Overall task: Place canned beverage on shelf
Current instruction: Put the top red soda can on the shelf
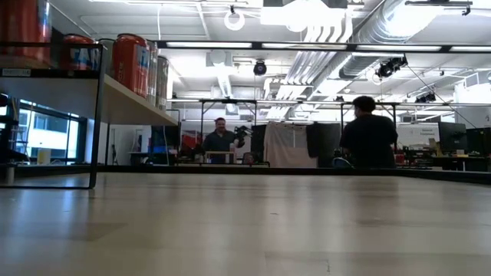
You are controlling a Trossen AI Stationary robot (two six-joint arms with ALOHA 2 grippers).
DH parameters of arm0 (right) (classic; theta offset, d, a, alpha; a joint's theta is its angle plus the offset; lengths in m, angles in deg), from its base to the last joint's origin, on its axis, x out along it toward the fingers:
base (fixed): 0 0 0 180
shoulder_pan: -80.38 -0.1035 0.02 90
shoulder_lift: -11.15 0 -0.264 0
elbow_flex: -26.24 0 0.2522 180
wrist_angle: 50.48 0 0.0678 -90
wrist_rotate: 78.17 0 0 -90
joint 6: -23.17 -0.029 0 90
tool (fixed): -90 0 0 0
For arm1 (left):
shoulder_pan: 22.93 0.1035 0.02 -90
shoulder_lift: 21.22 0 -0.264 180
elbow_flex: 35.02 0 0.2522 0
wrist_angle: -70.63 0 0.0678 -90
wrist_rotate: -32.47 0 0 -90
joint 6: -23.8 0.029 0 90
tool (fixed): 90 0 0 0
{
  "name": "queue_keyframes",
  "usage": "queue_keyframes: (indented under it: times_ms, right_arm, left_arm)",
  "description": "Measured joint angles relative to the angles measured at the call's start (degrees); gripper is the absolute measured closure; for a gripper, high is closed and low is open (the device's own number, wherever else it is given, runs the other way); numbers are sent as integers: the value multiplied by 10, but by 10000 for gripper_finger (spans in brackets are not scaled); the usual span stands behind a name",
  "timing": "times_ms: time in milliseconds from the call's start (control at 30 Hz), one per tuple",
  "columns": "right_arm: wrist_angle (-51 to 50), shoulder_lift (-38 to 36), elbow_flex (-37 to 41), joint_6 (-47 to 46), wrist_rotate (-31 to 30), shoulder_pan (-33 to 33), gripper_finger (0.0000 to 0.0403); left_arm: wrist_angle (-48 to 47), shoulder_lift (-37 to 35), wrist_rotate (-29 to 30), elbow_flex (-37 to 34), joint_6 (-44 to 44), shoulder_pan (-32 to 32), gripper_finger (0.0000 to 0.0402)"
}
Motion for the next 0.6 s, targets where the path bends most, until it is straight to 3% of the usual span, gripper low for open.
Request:
queue_keyframes:
  times_ms: [133,600]
  right_arm:
    - [0,0,0,0,0,0,11]
    - [0,0,0,0,0,0,11]
  left_arm:
    - [-36,0,-13,15,45,-1,87]
    - [-20,46,-61,18,151,-86,87]
